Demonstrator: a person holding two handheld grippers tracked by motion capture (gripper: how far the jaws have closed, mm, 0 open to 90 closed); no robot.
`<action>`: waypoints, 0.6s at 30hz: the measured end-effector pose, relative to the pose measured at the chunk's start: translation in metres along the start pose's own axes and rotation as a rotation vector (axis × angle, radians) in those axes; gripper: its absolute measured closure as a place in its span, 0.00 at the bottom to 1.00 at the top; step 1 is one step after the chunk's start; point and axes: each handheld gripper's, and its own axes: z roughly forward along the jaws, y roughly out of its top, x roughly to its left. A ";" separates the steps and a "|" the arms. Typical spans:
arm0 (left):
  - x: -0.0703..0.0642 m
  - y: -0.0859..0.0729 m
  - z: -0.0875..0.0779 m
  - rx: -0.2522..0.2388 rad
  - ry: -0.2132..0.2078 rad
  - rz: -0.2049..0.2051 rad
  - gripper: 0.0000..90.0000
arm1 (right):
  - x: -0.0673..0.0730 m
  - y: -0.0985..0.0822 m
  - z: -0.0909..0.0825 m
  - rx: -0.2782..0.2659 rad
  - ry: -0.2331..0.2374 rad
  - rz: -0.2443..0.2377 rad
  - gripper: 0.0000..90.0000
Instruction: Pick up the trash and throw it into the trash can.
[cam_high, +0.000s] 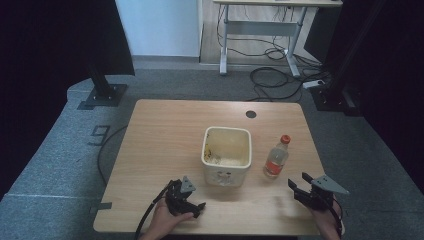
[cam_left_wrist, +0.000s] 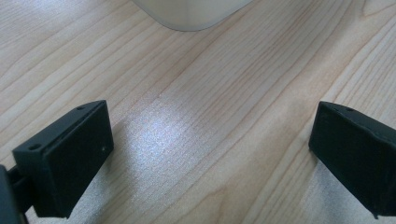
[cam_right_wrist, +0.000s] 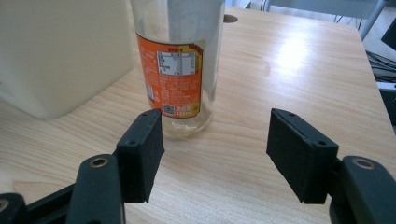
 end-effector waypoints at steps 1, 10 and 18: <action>0.000 0.000 0.000 0.000 0.000 0.000 0.00 | 0.000 0.000 0.000 0.000 0.000 0.000 0.40; -0.001 0.000 0.000 -0.002 0.005 -0.005 0.00 | 0.004 -0.002 0.005 0.031 0.007 -0.044 0.40; -0.001 0.000 0.000 -0.002 0.008 -0.010 0.00 | 0.000 -0.005 0.012 0.062 0.000 -0.062 0.40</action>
